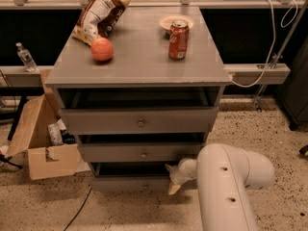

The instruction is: Open bottom drawer

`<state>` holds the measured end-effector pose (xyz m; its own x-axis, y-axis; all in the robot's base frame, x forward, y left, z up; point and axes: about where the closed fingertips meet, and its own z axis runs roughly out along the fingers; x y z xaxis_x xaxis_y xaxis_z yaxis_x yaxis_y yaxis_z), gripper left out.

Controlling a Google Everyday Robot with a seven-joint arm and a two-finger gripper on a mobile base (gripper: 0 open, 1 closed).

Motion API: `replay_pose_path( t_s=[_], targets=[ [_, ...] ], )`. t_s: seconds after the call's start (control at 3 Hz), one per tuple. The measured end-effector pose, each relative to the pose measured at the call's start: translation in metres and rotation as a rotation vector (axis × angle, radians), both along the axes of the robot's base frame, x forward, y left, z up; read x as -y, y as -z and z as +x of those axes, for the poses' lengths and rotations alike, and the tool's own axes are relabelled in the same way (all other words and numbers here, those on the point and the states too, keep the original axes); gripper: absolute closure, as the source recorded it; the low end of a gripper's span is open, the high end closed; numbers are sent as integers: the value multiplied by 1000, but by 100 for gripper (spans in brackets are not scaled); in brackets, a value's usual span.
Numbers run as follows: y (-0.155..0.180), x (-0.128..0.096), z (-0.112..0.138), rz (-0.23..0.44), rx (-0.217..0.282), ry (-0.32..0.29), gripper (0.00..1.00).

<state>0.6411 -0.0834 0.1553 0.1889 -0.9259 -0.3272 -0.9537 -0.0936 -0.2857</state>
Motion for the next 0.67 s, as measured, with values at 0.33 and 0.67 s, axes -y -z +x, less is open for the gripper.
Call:
replay_pose_path(
  t_s=[0.33, 0.67],
  targets=[
    [3, -1, -9, -16, -24, -8, 0],
    [4, -1, -27, -30, -66, -3, 0]
  ],
)
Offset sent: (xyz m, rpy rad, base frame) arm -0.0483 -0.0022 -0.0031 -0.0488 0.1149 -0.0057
